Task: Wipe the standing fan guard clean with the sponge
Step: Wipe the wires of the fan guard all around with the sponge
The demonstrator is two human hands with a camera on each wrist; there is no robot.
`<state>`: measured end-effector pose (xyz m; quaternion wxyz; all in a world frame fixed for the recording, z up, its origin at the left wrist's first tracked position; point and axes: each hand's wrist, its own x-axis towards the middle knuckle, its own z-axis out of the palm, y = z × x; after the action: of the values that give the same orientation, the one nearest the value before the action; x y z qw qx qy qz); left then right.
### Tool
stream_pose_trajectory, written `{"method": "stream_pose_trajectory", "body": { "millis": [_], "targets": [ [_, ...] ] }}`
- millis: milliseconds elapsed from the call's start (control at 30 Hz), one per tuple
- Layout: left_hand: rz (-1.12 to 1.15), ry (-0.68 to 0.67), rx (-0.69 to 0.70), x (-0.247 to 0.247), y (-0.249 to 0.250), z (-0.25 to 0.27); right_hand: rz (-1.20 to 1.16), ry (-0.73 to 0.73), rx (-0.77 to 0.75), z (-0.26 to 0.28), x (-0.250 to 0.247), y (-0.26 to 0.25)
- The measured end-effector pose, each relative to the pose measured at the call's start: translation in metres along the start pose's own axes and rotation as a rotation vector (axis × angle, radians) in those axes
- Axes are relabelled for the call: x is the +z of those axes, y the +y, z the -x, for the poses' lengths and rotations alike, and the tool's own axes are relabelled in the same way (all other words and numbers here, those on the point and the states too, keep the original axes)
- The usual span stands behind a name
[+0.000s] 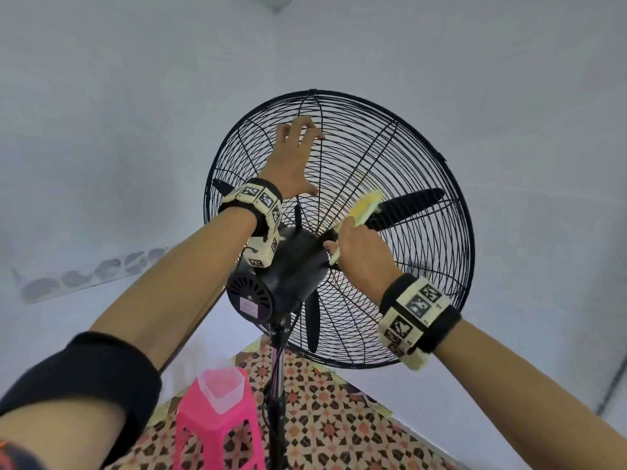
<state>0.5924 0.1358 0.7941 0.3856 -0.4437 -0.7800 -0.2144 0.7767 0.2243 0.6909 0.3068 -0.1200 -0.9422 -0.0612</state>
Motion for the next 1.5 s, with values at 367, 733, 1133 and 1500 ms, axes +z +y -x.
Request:
{"method": "stream_pose_trajectory", "body": {
  "millis": [367, 733, 1133, 1500],
  "targets": [
    [-0.009, -0.001, -0.003, -0.003, -0.001, 0.004, -0.026, -0.038, -0.07, -0.01, -0.016, 0.004],
    [-0.009, 0.005, -0.027, 0.0, 0.003, 0.002, 0.056, 0.023, -0.059, -0.004, -0.044, 0.007],
    [-0.012, -0.005, -0.038, -0.002, 0.005, 0.004, 0.032, 0.005, 0.017, -0.001, -0.039, 0.0],
    [-0.003, 0.008, -0.022, -0.001, 0.003, 0.005, 0.007, 0.042, 0.006, -0.003, -0.036, -0.008]
  ]
}}
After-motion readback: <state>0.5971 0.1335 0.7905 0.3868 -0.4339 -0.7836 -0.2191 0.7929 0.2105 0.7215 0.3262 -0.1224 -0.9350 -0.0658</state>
